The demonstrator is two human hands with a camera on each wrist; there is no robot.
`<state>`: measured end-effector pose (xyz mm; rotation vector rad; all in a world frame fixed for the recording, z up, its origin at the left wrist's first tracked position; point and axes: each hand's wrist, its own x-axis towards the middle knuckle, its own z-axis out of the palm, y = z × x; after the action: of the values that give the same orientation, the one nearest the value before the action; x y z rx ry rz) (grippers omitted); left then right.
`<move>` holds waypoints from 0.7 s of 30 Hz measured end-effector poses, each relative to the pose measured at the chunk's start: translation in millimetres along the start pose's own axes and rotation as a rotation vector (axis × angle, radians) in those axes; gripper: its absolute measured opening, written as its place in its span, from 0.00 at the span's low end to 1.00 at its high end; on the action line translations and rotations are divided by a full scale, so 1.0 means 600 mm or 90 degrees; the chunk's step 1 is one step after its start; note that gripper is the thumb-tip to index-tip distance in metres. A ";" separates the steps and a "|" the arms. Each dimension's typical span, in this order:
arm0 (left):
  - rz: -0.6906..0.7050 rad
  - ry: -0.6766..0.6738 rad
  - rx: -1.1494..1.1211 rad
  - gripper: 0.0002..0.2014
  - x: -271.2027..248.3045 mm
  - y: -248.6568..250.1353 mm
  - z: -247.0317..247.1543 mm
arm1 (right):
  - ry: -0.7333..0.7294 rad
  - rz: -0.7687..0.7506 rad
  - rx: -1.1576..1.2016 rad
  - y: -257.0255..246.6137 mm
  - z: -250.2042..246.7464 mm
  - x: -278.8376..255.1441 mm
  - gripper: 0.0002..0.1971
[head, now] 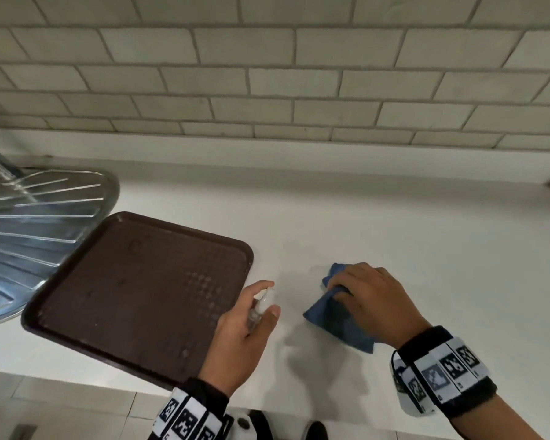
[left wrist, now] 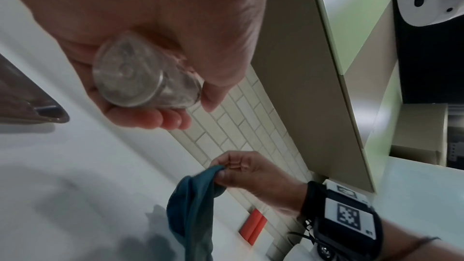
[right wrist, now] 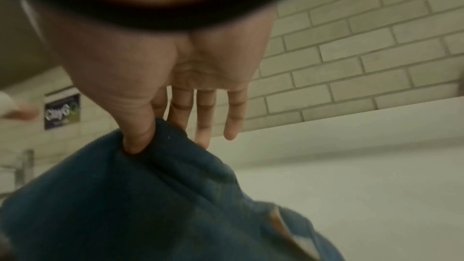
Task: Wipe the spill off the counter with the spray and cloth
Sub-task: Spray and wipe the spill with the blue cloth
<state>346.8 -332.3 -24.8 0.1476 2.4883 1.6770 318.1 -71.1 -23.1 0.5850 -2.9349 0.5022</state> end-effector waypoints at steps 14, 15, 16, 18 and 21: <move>-0.057 0.200 -0.027 0.16 -0.097 -0.029 -0.115 | -0.154 -0.111 0.402 -0.207 0.004 0.126 0.05; -0.058 0.213 -0.030 0.16 -0.098 -0.038 -0.133 | -0.150 -0.109 0.410 -0.227 0.015 0.142 0.05; -0.060 0.225 -0.030 0.16 -0.098 -0.049 -0.151 | -0.146 -0.106 0.419 -0.248 0.028 0.157 0.05; -0.062 0.247 -0.030 0.15 -0.097 -0.073 -0.191 | -0.138 -0.092 0.433 -0.290 0.055 0.189 0.04; -0.070 0.265 -0.016 0.16 -0.091 -0.115 -0.260 | -0.117 -0.031 0.474 -0.358 0.094 0.239 0.04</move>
<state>374.1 -509.2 -28.1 -0.3732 2.6917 1.8482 267.5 -328.0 11.8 0.7930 -2.8125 1.6339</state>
